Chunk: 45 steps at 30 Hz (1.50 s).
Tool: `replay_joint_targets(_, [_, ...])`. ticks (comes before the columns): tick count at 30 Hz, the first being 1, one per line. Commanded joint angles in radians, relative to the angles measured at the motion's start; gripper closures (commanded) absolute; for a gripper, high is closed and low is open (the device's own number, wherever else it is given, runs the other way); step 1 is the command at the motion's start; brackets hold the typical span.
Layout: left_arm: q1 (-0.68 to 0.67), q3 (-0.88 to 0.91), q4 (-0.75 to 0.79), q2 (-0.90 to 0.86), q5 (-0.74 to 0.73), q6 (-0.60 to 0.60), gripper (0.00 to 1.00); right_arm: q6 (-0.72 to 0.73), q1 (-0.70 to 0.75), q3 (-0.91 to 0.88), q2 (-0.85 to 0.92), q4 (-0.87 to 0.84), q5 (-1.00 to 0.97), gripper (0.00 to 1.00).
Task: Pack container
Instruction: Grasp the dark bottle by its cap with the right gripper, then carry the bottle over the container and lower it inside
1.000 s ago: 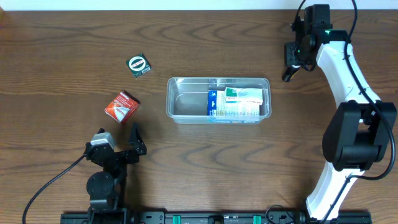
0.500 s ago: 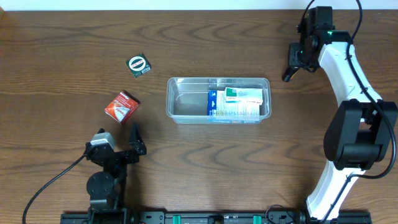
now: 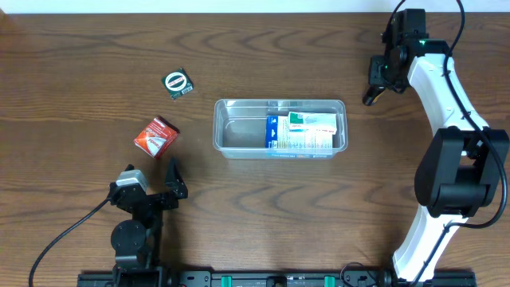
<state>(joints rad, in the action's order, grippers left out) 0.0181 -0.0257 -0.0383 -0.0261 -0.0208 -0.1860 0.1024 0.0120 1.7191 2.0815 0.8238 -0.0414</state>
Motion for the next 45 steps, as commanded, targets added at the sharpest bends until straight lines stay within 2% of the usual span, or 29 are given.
replay_joint_targets(1, [0.005, 0.022, -0.032, 0.000, 0.010, 0.005, 0.02, 0.018, 0.002, -0.008, 0.018, 0.027, -0.003, 0.74])
replay_joint_targets(6, [0.005, 0.022, -0.032, 0.000, 0.010, 0.005, 0.02, 0.017, 0.002, -0.007, 0.018, 0.028, -0.003, 0.80])
replay_joint_targets(11, [0.005, 0.022, -0.032, 0.000, 0.010, 0.005, 0.02, 0.012, 0.002, 0.024, 0.014, 0.039, -0.002, 0.81])
replay_joint_targets(23, [0.005, 0.022, -0.031, 0.000, 0.010, 0.005, 0.02, -0.158, -0.035, 0.236, -0.065, 0.212, 0.148, 0.83])
replay_joint_targets(34, [0.005, 0.022, -0.032, 0.000, 0.010, 0.005, 0.02, -0.452, -0.212, 0.304, -0.190, 0.264, 0.145, 0.82])
replay_joint_targets(45, [0.005, 0.022, -0.032, 0.000, 0.010, 0.005, 0.02, -0.447, -0.392, 0.304, -0.243, 0.317, 0.156, 0.83])
